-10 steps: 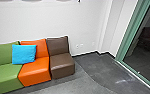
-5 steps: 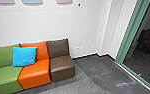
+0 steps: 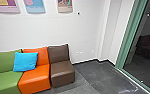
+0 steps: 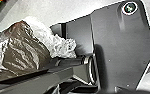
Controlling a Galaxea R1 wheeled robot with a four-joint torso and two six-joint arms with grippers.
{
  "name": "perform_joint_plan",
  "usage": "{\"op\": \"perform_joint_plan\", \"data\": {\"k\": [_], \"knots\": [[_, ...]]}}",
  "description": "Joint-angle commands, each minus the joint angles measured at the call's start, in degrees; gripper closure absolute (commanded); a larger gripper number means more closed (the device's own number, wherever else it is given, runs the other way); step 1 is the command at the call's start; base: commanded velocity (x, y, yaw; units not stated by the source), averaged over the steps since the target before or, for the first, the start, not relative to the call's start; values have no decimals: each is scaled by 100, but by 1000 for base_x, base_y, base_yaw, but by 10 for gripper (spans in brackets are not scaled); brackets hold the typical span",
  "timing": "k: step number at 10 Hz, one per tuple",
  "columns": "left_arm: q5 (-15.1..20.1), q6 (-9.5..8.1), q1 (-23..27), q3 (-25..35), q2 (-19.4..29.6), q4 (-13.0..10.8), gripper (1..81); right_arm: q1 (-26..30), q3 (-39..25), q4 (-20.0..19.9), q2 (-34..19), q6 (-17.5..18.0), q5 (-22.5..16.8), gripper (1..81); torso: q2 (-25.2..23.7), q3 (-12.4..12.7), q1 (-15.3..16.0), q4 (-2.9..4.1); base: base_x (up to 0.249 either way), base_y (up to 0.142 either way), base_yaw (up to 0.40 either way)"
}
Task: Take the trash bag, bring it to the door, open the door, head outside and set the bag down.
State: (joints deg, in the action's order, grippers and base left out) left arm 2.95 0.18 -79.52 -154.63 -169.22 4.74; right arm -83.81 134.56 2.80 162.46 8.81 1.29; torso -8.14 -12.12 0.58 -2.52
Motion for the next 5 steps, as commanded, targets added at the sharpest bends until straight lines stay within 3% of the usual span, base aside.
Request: {"op": "perform_joint_plan", "data": {"k": [1,5], "knots": [[329,34,309,-111,-24,-61,811,263,331,62,174,-11,-331,10,0,0,0,0,0,0,0],[338,43,309,-525,-227,-70,811,219,1036,141,588,-29,-331,10,0,-6,-2,0,0,0,0]]}}
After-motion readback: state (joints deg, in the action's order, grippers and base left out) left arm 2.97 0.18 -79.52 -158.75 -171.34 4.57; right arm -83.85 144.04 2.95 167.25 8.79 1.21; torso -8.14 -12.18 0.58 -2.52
